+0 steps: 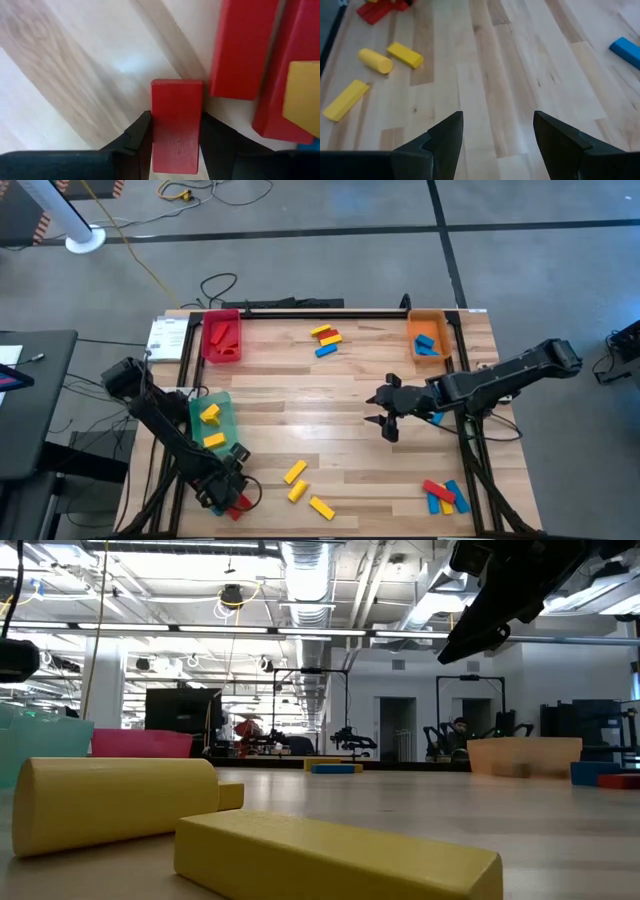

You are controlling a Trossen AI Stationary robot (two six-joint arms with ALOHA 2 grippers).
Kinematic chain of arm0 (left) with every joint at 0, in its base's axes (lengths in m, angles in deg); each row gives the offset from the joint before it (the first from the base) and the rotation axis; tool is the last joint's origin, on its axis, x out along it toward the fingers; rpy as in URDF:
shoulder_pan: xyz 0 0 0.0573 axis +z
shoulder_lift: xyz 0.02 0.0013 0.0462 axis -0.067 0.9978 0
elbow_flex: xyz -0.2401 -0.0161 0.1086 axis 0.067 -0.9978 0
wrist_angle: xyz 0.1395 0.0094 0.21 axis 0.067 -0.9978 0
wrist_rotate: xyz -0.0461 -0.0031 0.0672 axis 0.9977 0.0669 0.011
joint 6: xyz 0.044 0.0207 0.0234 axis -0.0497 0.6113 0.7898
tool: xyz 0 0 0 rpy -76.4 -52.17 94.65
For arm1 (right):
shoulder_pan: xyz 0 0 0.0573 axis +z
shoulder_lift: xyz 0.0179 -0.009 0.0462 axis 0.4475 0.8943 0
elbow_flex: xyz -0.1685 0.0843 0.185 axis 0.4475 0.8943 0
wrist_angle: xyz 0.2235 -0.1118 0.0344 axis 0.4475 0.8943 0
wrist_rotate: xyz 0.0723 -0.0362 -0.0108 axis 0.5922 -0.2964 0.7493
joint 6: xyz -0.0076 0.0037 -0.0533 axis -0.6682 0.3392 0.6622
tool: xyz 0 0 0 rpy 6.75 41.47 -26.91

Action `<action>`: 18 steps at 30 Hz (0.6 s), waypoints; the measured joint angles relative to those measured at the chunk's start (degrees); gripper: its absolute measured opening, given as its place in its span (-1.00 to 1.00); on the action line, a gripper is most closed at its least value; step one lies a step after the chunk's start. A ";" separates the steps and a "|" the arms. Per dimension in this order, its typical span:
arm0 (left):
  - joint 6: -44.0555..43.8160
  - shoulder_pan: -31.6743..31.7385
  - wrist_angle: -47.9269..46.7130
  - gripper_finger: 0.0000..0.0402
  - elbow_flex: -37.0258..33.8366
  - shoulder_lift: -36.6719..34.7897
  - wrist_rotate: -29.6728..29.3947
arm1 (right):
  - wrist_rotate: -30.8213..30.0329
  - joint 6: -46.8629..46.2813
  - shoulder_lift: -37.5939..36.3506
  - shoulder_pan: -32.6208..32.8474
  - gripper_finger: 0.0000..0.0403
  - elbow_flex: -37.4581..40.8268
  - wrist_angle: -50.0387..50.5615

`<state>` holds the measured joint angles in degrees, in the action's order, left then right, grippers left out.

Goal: Sort blocks
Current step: Put the red block into the red bin

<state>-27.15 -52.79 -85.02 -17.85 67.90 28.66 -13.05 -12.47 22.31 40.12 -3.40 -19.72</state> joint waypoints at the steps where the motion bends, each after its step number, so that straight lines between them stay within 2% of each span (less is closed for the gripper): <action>1: 0.26 0.34 0.32 -0.39 -0.05 -0.33 -0.18 | 0.00 0.14 0.00 0.36 0.27 0.00 -0.33; 6: 1.72 2.42 0.69 -0.39 0.88 -3.51 -7.92 | -0.02 2.00 0.00 2.23 0.27 0.00 -3.19; 11: 8.65 4.89 1.71 -0.40 5.03 -8.21 -18.83 | -0.02 4.47 0.00 3.64 0.27 0.00 -7.47; 14: 14.98 6.89 7.34 -0.39 6.70 -11.54 -24.85 | -0.02 6.82 0.75 4.28 0.27 0.00 -11.78; 18: 24.66 10.09 19.83 -0.40 7.09 -15.41 -24.88 | -0.02 12.88 3.29 5.42 0.27 0.00 -21.05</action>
<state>-2.48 -42.70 -65.19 -10.75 52.50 3.78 -13.08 0.41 25.60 45.54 -3.40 -40.77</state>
